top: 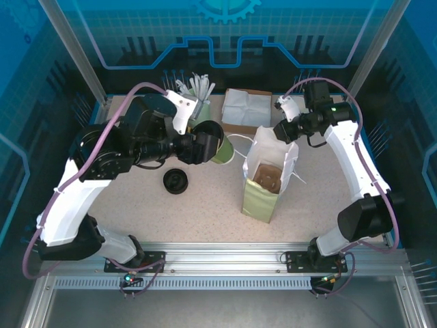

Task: Pack the takeout coffee

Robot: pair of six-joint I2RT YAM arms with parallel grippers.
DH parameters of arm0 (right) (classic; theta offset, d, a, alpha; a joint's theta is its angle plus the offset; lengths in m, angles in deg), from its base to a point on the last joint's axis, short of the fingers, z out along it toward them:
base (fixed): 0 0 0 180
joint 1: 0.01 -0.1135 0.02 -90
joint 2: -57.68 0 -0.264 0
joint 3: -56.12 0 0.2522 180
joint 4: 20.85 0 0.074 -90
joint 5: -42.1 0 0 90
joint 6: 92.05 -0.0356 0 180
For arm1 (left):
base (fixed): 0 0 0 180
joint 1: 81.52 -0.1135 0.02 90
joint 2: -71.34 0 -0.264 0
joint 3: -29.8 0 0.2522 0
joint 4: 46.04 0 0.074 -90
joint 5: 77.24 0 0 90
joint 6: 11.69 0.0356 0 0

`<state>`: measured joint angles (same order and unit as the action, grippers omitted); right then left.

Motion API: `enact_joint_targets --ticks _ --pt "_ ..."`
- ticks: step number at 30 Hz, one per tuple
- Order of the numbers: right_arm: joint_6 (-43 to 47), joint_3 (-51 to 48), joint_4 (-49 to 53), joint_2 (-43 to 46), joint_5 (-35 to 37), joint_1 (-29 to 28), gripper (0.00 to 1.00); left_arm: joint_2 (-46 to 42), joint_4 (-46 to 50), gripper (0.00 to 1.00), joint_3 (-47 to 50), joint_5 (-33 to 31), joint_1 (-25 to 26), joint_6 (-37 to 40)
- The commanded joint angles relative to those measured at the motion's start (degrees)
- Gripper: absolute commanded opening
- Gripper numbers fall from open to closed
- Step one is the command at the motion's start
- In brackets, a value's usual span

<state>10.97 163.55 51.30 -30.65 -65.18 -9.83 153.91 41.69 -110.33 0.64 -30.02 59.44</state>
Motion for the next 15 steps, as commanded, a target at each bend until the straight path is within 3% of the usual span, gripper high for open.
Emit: enact_joint_targets --ticks 1,3,15 --pt "-3.4 1.7 -2.1 0.6 0.2 -2.0 0.04 1.6 2.0 0.74 -3.3 0.2 0.3 2.2" --pt "-5.7 1.8 -2.9 1.0 0.4 -2.9 0.00 2.4 2.3 0.74 -4.6 0.2 0.4 2.5" --pt "-20.6 7.4 -2.9 -1.8 4.3 -8.6 0.00 4.9 3.4 0.75 -8.3 0.0 0.4 3.6"
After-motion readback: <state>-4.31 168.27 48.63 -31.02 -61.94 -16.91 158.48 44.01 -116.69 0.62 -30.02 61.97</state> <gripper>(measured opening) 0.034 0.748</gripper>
